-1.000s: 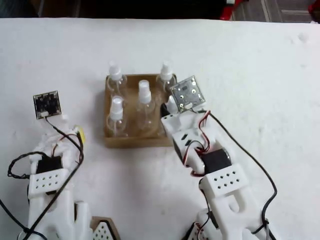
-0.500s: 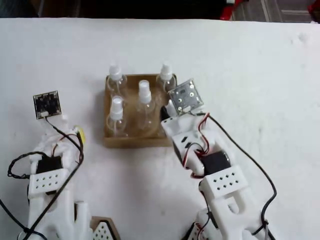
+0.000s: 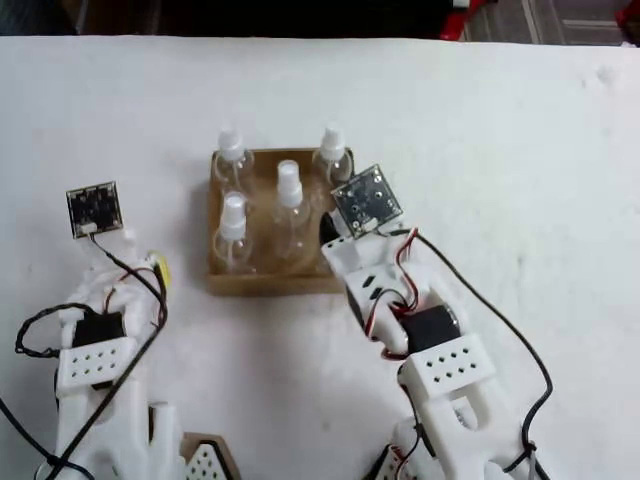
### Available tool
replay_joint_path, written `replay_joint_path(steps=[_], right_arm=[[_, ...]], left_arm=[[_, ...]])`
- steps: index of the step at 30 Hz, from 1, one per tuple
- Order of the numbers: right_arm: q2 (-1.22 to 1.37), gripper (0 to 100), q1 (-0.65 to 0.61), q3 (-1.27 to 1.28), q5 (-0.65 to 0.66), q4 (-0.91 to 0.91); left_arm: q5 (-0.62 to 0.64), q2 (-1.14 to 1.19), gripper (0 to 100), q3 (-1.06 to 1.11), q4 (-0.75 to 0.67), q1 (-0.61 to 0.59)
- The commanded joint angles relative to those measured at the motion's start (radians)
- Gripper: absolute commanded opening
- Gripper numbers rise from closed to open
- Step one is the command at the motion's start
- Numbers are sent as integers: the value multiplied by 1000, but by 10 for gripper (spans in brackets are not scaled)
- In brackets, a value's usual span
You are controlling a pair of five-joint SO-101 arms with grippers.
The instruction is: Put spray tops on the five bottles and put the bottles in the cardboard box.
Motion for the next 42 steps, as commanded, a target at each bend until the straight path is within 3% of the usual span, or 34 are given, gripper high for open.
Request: replay_joint_path(steps=[1, 9, 13, 19, 26, 32, 38, 42], right_arm=[[5, 19, 2, 0, 9, -7], [-5, 203, 1, -5, 8, -1], [-18, 192, 1, -66, 8, 44], [-163, 193, 2, -245, -75, 306], [-352, 193, 21, -397, -74, 556], [-575, 194, 136, -439, -74, 602], [-901, 194, 153, -427, -74, 680], [-901, 194, 156, -470, -74, 788]], left_arm=[[-11, -12, 116, -5, -15, 8], [-11, -12, 116, -5, -15, 8], [-11, -12, 116, -5, -18, 8], [-11, -12, 116, -3, -20, 8], [-11, -12, 116, -3, -18, 8], [-11, -12, 116, -3, -18, 8], [-11, -12, 116, -6, -20, 8], [-11, -12, 116, -9, -20, 8]])
